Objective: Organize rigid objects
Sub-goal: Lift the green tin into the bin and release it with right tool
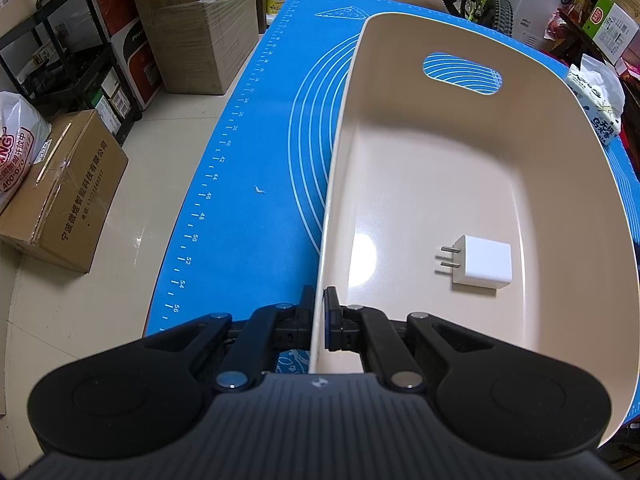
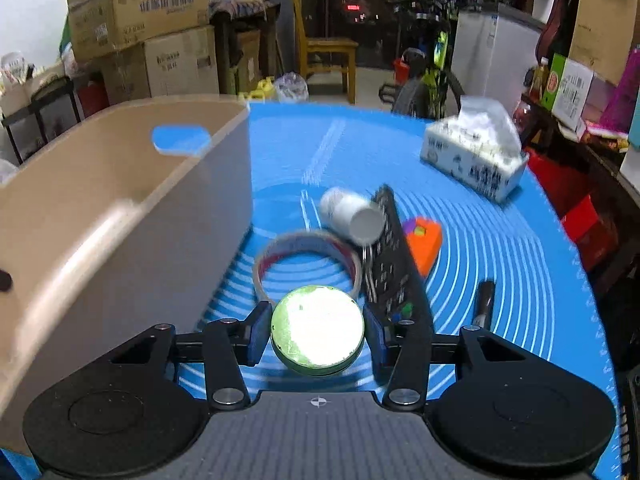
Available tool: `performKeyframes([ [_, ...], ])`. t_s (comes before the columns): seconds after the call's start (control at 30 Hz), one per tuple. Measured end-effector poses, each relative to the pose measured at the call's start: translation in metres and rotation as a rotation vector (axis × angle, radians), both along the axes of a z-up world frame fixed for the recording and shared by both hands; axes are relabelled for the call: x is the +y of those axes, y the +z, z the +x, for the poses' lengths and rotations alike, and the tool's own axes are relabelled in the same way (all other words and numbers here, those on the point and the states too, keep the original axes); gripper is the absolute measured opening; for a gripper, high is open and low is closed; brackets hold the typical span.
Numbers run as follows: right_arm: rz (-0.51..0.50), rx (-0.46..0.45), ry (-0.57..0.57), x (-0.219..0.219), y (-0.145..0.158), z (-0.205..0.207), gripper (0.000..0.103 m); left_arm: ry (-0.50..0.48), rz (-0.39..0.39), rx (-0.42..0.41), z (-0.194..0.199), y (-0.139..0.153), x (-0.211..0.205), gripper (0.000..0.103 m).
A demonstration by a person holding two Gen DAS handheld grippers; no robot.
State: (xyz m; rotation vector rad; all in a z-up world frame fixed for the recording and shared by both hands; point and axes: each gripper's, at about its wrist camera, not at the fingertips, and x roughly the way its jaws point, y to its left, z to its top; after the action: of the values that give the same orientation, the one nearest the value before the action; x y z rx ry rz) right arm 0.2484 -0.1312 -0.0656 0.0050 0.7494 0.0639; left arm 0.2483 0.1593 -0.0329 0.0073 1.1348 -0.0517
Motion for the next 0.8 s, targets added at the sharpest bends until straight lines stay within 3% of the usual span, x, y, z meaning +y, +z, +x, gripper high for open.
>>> performKeyframes([
  [0.4,0.005,-0.151,0.102,0.037,0.075,0.018,0.055,0.001,0.003,0.000,0.000,0.000,0.000,0.006],
  [0.63,-0.038,-0.128,0.236,0.086,0.083,0.041,0.055,0.001,0.002,0.000,0.000,0.000,0.000,0.006],
  [0.8,-0.103,-0.055,0.326,0.122,0.071,0.052,0.054,0.000,0.003,0.000,0.000,0.000,0.000,0.006],
])
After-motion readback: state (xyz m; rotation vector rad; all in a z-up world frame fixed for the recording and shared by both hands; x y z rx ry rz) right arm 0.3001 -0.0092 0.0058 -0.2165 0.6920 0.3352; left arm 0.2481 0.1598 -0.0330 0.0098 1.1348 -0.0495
